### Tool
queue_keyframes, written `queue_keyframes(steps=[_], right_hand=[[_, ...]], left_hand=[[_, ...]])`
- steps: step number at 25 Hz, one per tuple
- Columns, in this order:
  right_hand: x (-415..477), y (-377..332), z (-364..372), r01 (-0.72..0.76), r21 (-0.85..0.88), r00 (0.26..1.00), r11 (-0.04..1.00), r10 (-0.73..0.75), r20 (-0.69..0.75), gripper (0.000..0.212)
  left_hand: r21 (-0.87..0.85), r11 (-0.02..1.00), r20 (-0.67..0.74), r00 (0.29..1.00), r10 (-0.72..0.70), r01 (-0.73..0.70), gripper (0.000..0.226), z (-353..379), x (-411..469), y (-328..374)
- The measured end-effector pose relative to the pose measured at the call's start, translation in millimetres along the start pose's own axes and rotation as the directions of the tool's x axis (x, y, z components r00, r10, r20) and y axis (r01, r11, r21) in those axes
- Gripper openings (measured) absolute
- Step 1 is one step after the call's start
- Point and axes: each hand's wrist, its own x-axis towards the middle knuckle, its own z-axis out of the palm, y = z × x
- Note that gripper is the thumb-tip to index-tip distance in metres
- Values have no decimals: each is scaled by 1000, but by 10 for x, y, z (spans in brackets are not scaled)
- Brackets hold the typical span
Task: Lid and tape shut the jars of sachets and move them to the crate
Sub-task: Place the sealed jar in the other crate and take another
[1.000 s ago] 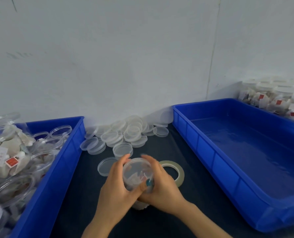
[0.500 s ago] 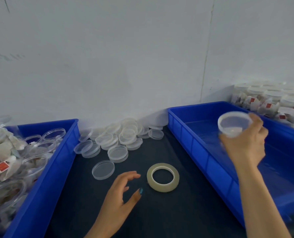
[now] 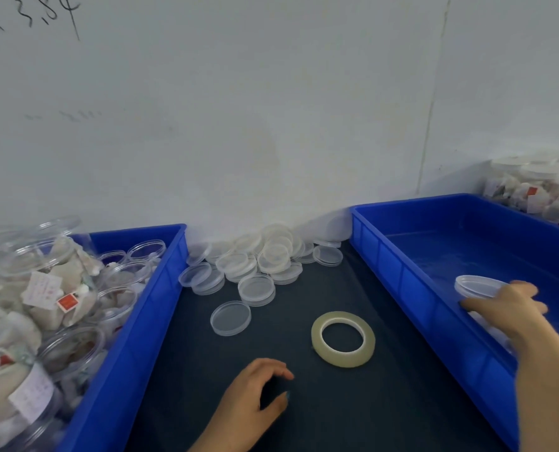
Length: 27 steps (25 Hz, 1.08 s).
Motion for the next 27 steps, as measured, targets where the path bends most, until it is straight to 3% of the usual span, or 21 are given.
queue_keyframes(steps=[3, 6, 8, 9, 10, 11, 12, 13, 15, 16, 17, 19, 22, 23, 25, 27], right_hand=[[-20, -18, 16, -28, 78, 998, 997, 24, 55, 89], [-121, -15, 92, 33, 15, 998, 999, -32, -48, 86], [-314, -22, 263, 220, -156, 946, 963, -249, -205, 84], [-467, -58, 405, 348, -254, 878, 903, -408, -250, 85], [-678, -127, 563, 496, -301, 794, 814, -566, -223, 83], [-932, -221, 723, 656, -267, 708, 706, -698, -107, 77], [-1209, -333, 898, 804, -133, 591, 579, -804, 69, 66], [-1468, -427, 1083, 897, 24, 418, 442, -863, 283, 55], [-1987, -554, 1451, 941, 282, 2, 188, -834, 551, 47], [-2219, -601, 1617, 916, 385, -144, 111, -806, 574, 47], [-2439, -642, 1755, 882, 466, -232, 70, -797, 558, 48], [-2804, -717, 1966, 827, 562, -309, 20, -819, 484, 50], [-3167, -820, 2125, 781, 623, -308, 45, -840, 447, 58], [-3240, -842, 2154, 773, 630, -301, 75, -831, 468, 62], [-3365, -836, 2198, 752, 646, -290, 134, -812, 506, 74], [-3453, -820, 2213, 708, 686, -284, 171, -819, 498, 88]], left_hand=[[156, 988, 25, 1000, 18, -21, 24, -134, -61, -41], [472, 880, 37, 998, 44, -56, 34, -470, -163, 39], [647, 761, -105, 981, 160, -55, 43, -809, -265, 136], [703, 710, -195, 952, 234, -30, 40, -970, -310, 163], [745, 667, -259, 927, 272, 13, 32, -1138, -348, 164], [787, 612, -309, 908, 283, 77, 28, -1313, -380, 134], [807, 566, -365, 896, 253, 169, 29, -1501, -418, 113], [809, 521, -432, 876, 213, 273, 33, -1660, -453, 37], [773, 457, -545, 829, 122, 441, 50, -1965, -539, -91], [763, 439, -573, 811, 120, 475, 53, -2081, -604, -160], [767, 438, -579, 800, 157, 469, 52, -2178, -677, -246], [762, 472, -586, 783, 209, 444, 52, -2289, -840, -354], [498, 647, -750, 661, -12, 577, 61, -2336, -1036, -404], [441, 661, -765, 639, -78, 608, 59, -2324, -1067, -407], [416, 663, -756, 642, -129, 623, 45, -2224, -1075, -363], [440, 715, -723, 687, -77, 543, 29, -2139, -1063, -273]])
